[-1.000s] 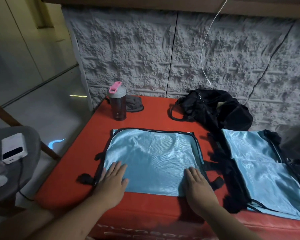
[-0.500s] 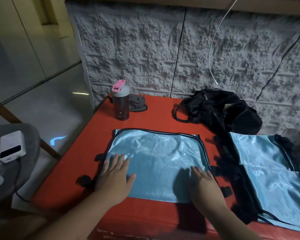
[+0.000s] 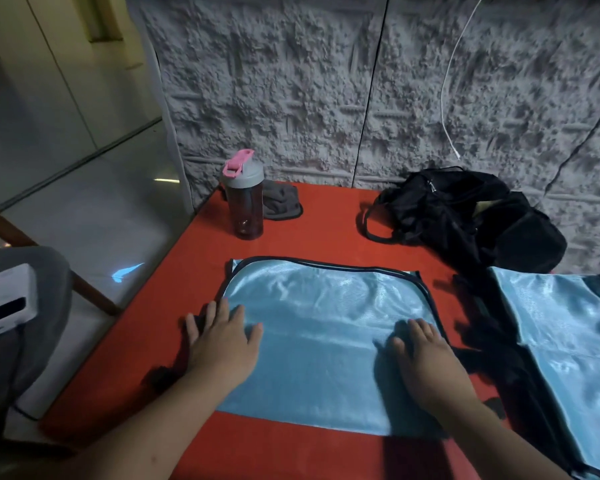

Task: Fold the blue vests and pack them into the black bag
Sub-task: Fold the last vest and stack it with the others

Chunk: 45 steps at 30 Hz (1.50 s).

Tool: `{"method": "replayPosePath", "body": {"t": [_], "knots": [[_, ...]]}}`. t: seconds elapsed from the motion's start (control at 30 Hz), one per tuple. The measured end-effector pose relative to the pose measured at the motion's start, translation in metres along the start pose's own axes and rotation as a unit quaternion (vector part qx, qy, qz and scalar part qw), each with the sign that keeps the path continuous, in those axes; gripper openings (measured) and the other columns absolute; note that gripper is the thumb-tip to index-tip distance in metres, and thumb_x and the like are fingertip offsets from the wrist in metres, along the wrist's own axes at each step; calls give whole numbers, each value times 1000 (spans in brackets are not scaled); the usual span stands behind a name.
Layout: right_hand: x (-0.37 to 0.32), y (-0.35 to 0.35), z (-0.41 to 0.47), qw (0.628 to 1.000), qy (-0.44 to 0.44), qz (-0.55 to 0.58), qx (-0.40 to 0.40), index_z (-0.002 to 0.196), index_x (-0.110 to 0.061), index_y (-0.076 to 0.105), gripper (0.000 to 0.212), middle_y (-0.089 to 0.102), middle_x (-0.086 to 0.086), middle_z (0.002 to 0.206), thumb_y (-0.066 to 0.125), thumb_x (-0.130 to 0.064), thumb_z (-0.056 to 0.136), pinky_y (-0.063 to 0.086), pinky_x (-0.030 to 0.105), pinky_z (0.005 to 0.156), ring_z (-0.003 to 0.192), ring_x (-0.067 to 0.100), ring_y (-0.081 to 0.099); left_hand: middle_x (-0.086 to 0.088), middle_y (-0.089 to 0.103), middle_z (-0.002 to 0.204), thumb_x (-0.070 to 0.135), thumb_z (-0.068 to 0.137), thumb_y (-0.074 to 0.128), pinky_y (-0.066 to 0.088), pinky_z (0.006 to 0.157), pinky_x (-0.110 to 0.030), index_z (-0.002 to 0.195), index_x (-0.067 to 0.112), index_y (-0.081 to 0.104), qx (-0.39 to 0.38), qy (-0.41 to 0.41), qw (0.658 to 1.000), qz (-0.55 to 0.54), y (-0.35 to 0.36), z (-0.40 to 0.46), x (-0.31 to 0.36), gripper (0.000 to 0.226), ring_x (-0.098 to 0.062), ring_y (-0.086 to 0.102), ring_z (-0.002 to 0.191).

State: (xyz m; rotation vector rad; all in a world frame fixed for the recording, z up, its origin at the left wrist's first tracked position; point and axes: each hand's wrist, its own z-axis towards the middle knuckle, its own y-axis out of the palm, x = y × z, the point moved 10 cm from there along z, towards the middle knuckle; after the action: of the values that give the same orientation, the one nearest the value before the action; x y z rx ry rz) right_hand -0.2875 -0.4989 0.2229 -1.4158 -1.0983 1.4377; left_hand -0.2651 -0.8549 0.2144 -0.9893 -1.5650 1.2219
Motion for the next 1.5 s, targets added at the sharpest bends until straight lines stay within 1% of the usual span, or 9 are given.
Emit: {"method": "replayPosePath", "body": {"t": [0.2,0.3,0.5,0.9,1.03,1.13,1.23,1.4,1.5], "knots": [[15,-46,47,997,62,33,23,137,-18,62,44,70,11,126,58,-27,94,51,35,90,118,32,64,-13,60,119,37,95,51,39,103,-47,119,17,65,105,17,994,-34,-47,54,4,34,-35,52,118],[20,-42,66,998,58,-9,-1,86,-17,68,9,69,8,88,60,-21,87,45,33,68,96,37,66,-17,66,116,25,93,58,49,95,-43,120,17,69,88,36,991,-91,-44,77,12,30,-40,61,108],[31,-34,85,991,73,-116,7,96,-14,73,22,70,11,103,53,-21,93,46,33,83,100,31,64,-7,69,121,19,89,60,50,96,-36,115,30,74,83,1,994,-72,-38,96,10,31,-34,62,111],[27,-27,101,995,87,-30,41,70,-7,68,24,63,14,78,55,-20,87,38,31,64,78,35,63,1,75,113,10,84,62,57,83,-35,103,28,79,75,-29,985,-154,-46,107,-3,31,-30,69,93],[20,-43,103,994,60,-6,92,49,-15,38,41,47,12,63,55,-9,86,33,33,63,64,32,48,-3,68,125,0,84,59,53,92,-36,113,19,76,119,-17,973,-197,-50,112,-5,39,-31,66,105],[21,-42,106,993,57,1,102,53,-17,35,39,46,12,66,54,-8,87,31,33,66,67,32,47,-6,64,126,-5,82,57,53,91,-38,119,14,73,136,-5,969,-208,-48,113,-7,44,-31,64,105],[30,-33,108,992,94,-4,85,73,-9,61,17,63,17,89,50,-12,86,37,35,71,87,39,56,-10,64,126,-3,81,61,50,95,-39,123,13,71,140,5,970,-199,-43,115,-8,46,-33,62,109],[26,-33,101,986,139,-68,55,109,-8,67,28,58,13,117,53,-22,89,45,43,90,112,36,48,-9,57,132,12,83,66,42,100,-48,124,23,69,163,-12,984,-67,-43,108,2,42,-36,49,121],[-12,-37,97,990,45,-32,129,119,-12,67,37,58,12,122,61,-22,83,47,46,94,111,37,50,-7,54,135,25,85,62,41,100,-50,121,26,69,189,71,979,-42,-43,84,51,36,-33,45,126]]}}
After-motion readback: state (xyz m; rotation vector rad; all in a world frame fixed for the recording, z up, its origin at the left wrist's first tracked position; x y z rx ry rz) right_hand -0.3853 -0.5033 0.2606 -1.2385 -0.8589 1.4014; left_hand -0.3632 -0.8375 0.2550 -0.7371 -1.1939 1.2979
